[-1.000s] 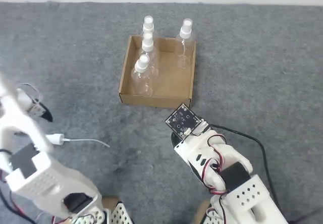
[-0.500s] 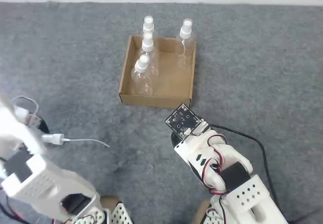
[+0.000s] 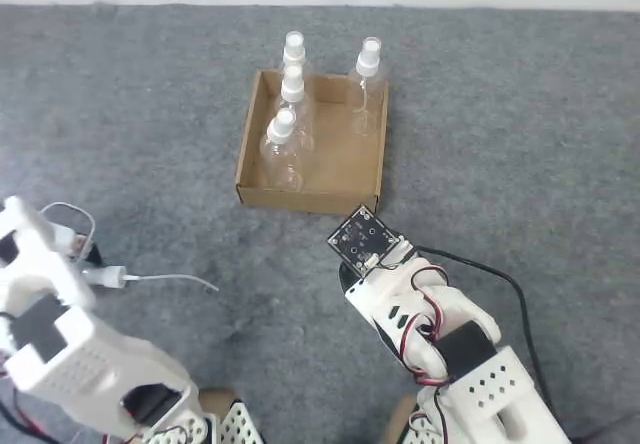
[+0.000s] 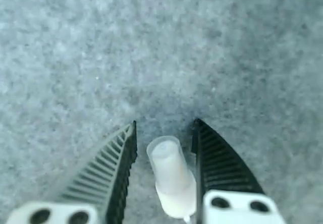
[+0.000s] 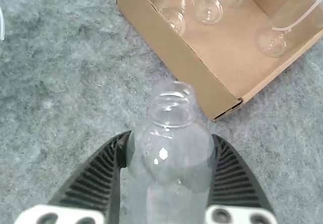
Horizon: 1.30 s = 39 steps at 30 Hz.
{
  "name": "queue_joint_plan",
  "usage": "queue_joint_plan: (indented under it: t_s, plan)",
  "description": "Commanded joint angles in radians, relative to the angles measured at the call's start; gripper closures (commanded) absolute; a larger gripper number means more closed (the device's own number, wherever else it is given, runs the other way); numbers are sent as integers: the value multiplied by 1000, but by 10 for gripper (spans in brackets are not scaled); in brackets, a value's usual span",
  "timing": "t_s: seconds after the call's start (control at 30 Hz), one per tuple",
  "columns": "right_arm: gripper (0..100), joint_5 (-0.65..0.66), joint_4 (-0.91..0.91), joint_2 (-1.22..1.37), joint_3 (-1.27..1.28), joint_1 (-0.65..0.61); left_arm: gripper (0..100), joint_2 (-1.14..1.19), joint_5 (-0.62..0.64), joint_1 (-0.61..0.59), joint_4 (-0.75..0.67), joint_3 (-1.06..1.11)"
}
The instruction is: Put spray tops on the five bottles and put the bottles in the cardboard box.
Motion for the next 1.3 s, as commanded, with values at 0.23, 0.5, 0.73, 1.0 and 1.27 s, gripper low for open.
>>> queue_joint_plan:
  t_s: [0.23,0.5,0.73,1.0,1.27]
  plan:
    - [887,14,-15,-30,-20,12,827,-8,44,74,55,12]
    - [887,14,-15,-30,-20,12,830,-6,69,110,55,31]
    - [887,14,-15,-30,-20,12,863,-6,80,115,48,24]
    - [887,14,-15,-30,-20,12,988,-17,81,115,5,22]
    - [887,14,-13,-30,-21,10,990,-18,81,112,184,-134]
